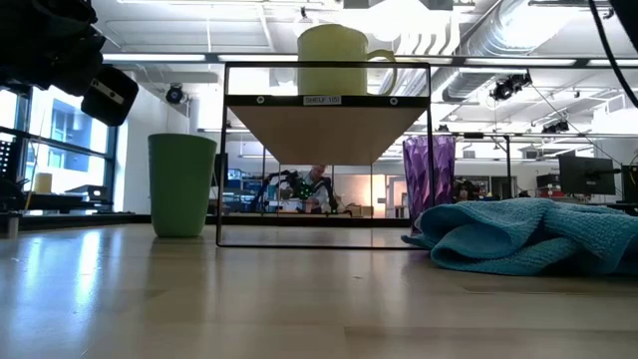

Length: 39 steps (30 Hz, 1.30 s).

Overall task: Stack small to large cups/mugs on shelf
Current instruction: Put the green cup on the shelf

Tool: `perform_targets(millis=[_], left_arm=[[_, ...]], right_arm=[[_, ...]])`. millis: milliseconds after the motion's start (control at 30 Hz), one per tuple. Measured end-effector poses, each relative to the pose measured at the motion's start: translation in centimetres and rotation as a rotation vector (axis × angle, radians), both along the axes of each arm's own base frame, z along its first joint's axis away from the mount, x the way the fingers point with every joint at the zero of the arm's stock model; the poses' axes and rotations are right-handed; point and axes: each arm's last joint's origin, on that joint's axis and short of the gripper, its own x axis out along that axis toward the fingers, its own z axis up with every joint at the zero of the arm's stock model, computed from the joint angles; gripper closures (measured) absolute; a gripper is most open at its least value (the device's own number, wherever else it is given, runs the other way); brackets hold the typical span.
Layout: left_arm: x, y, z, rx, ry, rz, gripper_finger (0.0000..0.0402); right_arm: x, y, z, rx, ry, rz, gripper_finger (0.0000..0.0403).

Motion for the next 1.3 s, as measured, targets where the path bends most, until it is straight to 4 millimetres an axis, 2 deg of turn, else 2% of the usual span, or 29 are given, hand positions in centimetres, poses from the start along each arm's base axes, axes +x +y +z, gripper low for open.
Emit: perform_targets(millis=[200,300,500,667,833,1033,1167,1300], left_arm=[[0.0,0.0,-0.2,-0.003,0.019,0.000,0.0355],[0.0,0.0,-0.3,-0.020,0.035,0.001,0.0355],[0.0,0.2,-0.2,-0.077,0.040,0.064,0.0355],[0.1,0.3,-0.1,-0.078,0.029,0.110,0.0355],[0.1,0.4,0.0,-0.078,0.021,0.154,0.0355],[0.1,0.8,0.2,-0.081,-0.009,0.273,0.0355],[0.2,1.1,1.2,-0.083,-0.052,0.385,0.0355],[0.1,1.4,3.1,0.002,0.036,0.481,0.0355]], right_arm=[[-3.6,1.8,4.2,-0.009,-0.153,0.033,0.0263],[-6.3,2.6,6.4,0.026,-0.216,0.035,0.0263],[-12.9,4.0,10.1,0.112,-0.289,0.042,0.0263],[-18.3,3.9,12.4,0.176,-0.353,0.063,0.0263],[-22.2,3.0,13.8,0.201,-0.436,0.074,0.0263],[-24.7,1.4,14.6,0.097,-0.532,0.005,0.0263],[-25.1,0.7,14.8,0.028,-0.562,-0.060,0.0263],[-24.8,0.2,14.7,-0.043,-0.570,-0.140,0.0263]])
